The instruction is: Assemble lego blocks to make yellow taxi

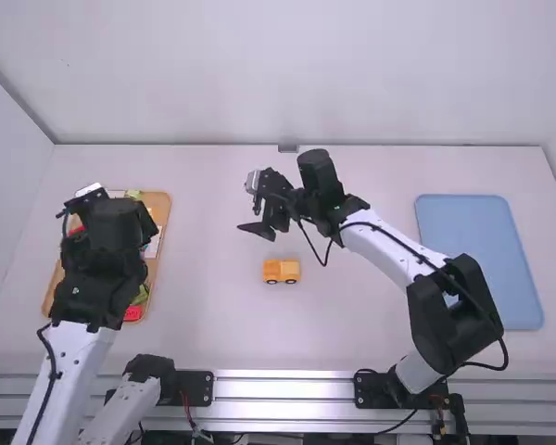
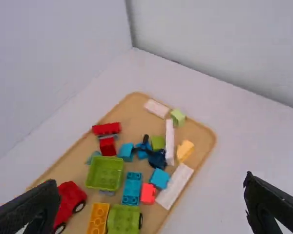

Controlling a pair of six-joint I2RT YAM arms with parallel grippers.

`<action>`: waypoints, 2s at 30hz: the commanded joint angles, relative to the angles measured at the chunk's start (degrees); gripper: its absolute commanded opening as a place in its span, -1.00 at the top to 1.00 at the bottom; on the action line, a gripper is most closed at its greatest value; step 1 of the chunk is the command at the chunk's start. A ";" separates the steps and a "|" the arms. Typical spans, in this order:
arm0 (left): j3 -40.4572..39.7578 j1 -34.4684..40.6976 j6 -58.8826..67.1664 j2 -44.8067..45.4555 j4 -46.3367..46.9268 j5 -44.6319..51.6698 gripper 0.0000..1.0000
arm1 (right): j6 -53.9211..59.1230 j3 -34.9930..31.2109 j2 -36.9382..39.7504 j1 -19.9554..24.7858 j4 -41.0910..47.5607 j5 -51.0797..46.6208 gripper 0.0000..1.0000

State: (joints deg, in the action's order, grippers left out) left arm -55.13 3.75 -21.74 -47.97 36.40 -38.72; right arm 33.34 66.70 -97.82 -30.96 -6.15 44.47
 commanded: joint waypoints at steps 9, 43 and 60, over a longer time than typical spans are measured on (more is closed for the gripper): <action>-11.15 -34.71 5.14 -15.61 2.67 34.01 -1.00 | -0.57 1.27 -0.76 2.84 0.50 -2.54 -0.97; -53.75 -22.12 41.94 -79.65 19.17 43.85 -0.47 | -0.33 1.16 -0.76 9.27 3.23 -4.26 -0.97; -46.88 -22.82 45.35 -79.65 17.11 40.11 -0.14 | 0.28 1.05 -1.29 9.92 4.02 -4.31 -0.97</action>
State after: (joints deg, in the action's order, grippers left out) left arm -103.15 -18.90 23.22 -127.81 53.36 1.04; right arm 33.54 66.70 -97.86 -20.88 -2.20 39.88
